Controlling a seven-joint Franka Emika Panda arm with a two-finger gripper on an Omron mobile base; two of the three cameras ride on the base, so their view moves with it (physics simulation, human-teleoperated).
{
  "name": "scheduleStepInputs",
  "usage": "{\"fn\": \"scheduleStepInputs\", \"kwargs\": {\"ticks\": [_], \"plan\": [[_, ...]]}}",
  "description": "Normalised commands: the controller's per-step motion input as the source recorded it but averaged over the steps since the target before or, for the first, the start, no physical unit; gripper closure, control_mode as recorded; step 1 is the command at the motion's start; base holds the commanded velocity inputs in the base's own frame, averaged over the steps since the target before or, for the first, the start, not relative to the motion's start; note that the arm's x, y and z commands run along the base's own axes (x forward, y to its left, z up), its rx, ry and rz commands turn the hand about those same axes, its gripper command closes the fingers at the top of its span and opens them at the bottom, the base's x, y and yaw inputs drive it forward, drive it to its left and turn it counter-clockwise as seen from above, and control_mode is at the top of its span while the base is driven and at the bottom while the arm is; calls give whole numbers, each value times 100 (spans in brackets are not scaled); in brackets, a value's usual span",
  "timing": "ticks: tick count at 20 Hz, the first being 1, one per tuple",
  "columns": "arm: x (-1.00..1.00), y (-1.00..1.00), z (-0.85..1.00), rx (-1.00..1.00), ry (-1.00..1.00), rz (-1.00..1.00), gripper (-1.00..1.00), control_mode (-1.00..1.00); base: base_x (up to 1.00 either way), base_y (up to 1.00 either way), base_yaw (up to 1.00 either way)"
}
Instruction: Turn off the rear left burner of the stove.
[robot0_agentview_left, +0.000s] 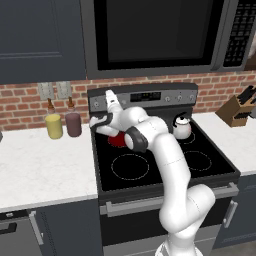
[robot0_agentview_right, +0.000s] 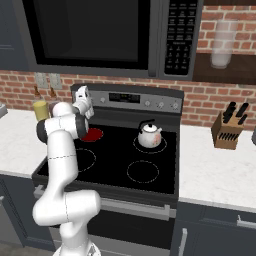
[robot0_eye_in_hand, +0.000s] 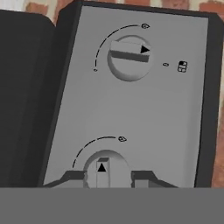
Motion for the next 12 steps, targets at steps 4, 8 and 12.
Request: {"fn": "scheduleStepInputs", "kwargs": {"ticks": [4,8,12], "plan": [[6,0,1,21,4,-5,100,-100,0,0,0],[2,0,2,28,4,-7,100,-100,0,0,0],[0,0,3,32,1,-7,100,-100,0,0,0]]}}
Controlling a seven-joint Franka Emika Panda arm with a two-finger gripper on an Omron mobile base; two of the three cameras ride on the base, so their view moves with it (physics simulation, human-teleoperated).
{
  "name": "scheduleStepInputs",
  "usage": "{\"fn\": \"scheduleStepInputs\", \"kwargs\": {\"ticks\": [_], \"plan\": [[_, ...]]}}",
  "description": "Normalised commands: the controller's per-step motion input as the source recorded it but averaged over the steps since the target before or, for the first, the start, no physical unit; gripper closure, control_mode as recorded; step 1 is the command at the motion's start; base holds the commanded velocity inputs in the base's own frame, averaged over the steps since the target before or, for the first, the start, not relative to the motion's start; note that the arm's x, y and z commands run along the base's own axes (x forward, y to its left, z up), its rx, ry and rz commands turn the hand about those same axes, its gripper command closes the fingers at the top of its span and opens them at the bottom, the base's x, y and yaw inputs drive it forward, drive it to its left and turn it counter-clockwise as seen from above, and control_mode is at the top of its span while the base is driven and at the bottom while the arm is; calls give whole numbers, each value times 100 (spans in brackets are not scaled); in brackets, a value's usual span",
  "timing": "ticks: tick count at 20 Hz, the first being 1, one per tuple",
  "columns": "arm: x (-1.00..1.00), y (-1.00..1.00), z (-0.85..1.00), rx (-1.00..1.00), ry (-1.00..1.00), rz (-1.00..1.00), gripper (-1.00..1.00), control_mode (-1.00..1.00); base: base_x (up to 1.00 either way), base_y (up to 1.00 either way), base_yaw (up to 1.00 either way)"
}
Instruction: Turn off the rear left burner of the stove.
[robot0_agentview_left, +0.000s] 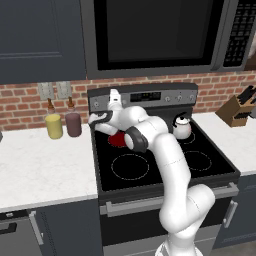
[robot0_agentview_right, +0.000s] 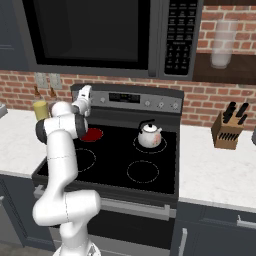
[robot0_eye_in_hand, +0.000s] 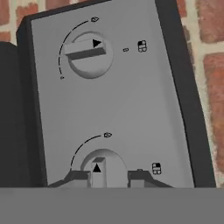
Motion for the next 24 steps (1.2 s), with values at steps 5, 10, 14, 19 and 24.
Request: {"fn": "scheduleStepInputs", "kwargs": {"ticks": [5,10,14,19,24], "plan": [[6,0,1,35,0,-8,100,-100,0,0,0],[8,0,3,39,0,-9,100,-100,0,0,0],[15,0,7,40,0,-10,100,-100,0,0,0],[22,0,8,40,2,-11,100,-100,0,0,0],[25,0,6,43,2,-10,100,-100,0,0,0]]}}
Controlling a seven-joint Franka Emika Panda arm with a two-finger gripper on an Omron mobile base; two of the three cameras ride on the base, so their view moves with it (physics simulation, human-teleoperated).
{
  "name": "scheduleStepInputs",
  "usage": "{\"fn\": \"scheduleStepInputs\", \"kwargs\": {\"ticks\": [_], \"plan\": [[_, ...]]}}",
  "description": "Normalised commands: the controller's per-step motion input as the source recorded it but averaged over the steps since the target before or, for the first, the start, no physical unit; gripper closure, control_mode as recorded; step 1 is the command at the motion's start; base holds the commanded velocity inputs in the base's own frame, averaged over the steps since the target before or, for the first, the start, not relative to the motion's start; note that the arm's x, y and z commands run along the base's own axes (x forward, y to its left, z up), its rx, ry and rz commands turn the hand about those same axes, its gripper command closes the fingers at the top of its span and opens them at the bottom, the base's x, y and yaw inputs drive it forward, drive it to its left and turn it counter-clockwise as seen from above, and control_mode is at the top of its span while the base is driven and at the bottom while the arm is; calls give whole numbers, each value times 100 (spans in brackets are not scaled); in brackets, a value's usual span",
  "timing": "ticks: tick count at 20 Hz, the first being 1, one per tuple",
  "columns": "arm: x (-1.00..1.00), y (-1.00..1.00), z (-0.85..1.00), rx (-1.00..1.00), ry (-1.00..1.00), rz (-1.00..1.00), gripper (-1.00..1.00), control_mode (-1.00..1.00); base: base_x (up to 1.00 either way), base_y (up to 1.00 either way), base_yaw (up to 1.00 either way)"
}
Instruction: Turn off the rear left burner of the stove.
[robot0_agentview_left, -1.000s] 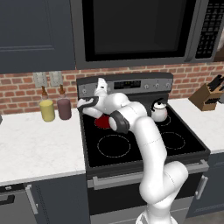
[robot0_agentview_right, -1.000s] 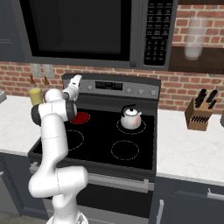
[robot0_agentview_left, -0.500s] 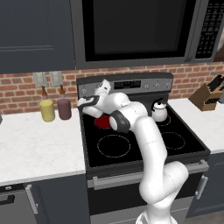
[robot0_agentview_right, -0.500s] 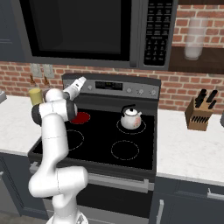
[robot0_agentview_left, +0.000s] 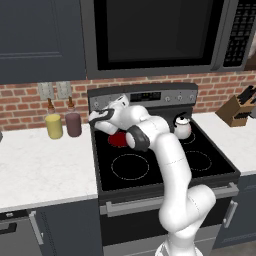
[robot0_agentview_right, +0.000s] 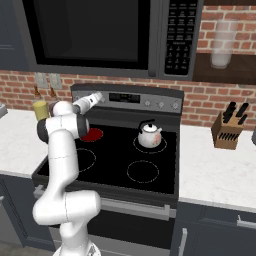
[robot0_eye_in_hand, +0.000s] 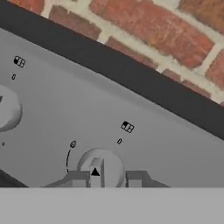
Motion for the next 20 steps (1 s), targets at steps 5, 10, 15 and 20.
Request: {"fn": "scheduleStepInputs", "kwargs": {"ticks": [5,10,15,20], "plan": [[29,0,6,43,2,-10,100,-100,0,0,0],[32,0,10,42,2,-10,100,-100,0,0,0],[13,0,8,25,0,-3,100,-100,0,0,0],[16,0,8,31,0,-3,100,-100,0,0,0]]}}
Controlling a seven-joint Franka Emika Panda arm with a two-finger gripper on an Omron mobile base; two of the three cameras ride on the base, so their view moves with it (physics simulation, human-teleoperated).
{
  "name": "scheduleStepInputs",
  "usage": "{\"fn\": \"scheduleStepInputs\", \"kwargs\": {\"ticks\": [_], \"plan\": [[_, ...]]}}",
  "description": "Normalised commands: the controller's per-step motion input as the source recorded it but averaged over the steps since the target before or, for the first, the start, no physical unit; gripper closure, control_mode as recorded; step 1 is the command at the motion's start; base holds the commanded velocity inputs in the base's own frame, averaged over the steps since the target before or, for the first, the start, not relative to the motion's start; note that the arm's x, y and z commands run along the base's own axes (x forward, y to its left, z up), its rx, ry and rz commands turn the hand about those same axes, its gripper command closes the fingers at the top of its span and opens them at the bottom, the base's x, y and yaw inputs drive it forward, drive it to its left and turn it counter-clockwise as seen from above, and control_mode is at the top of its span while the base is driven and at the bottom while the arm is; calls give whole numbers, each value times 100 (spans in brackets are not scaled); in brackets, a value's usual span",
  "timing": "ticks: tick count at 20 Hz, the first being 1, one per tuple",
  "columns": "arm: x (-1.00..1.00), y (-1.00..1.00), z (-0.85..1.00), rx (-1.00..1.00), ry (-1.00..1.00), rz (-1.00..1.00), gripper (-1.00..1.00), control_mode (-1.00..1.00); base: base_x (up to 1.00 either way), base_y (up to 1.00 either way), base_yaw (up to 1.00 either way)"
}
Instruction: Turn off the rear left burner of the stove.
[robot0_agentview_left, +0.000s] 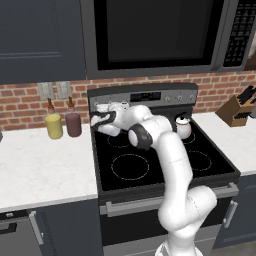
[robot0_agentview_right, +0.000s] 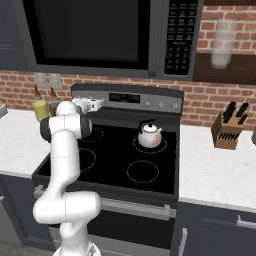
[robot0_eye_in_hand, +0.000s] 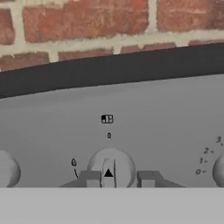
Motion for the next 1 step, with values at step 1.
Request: {"fn": "scheduleStepInputs", "kwargs": {"ticks": [1], "plan": [[19,0,6,36,0,-3,100,-100,0,0,0]]}}
